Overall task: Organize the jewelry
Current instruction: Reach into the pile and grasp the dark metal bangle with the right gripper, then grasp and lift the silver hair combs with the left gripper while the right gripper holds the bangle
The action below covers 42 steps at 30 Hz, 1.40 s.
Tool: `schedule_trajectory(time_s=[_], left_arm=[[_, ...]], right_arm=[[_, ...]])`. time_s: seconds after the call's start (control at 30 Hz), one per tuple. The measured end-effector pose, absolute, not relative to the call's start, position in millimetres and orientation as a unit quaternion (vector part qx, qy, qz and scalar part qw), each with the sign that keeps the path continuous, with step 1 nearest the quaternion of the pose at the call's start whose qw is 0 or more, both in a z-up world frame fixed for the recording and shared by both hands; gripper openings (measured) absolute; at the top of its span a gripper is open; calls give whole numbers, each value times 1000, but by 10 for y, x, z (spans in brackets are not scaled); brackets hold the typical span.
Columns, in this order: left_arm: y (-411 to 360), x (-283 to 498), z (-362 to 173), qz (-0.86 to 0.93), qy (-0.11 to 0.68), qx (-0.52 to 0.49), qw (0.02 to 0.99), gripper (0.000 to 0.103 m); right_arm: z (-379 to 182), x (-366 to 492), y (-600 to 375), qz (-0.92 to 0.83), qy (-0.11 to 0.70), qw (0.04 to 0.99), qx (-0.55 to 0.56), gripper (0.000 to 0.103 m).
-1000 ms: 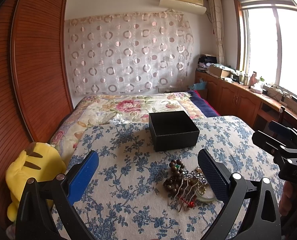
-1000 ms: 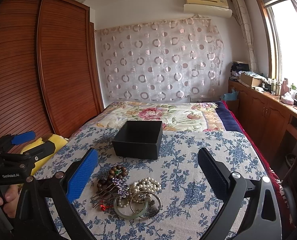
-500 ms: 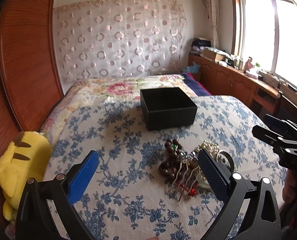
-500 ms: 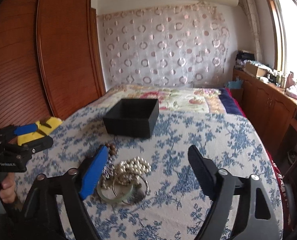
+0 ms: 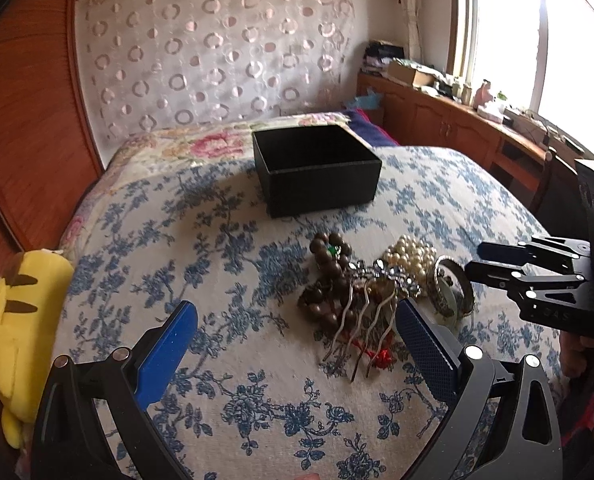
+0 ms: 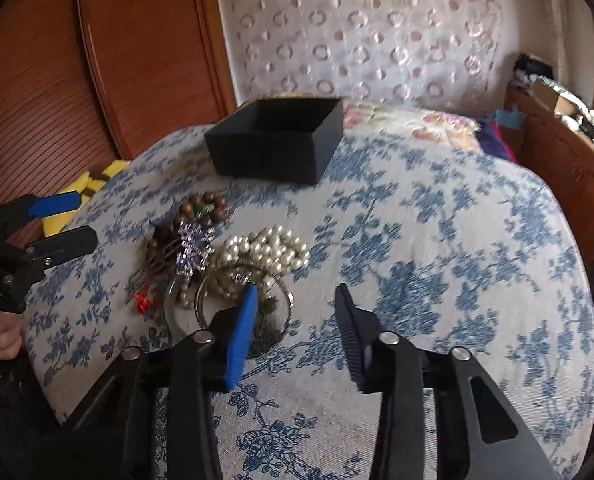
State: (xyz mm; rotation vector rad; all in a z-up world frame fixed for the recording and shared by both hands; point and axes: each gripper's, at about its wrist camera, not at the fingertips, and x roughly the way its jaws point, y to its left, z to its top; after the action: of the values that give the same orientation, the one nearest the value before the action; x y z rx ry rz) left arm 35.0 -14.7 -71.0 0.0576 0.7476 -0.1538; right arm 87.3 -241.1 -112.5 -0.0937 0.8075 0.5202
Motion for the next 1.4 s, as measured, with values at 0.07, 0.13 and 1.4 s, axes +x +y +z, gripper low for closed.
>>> schedule_trajectory(time_s=[0.07, 0.13, 1.4], left_arm=[[-162, 363, -742, -79, 371, 30, 925, 96], [-178, 369, -767, -85, 374, 31, 923, 96], [-810, 853, -1012, -195, 420, 82, 883, 54]], right_arm=[[-1167, 900, -2388, 253, 396, 881, -49, 33], [-1198, 923, -2377, 252, 401, 879, -54, 31], [-1015, 860, -2666, 230, 358, 904, -35, 5]])
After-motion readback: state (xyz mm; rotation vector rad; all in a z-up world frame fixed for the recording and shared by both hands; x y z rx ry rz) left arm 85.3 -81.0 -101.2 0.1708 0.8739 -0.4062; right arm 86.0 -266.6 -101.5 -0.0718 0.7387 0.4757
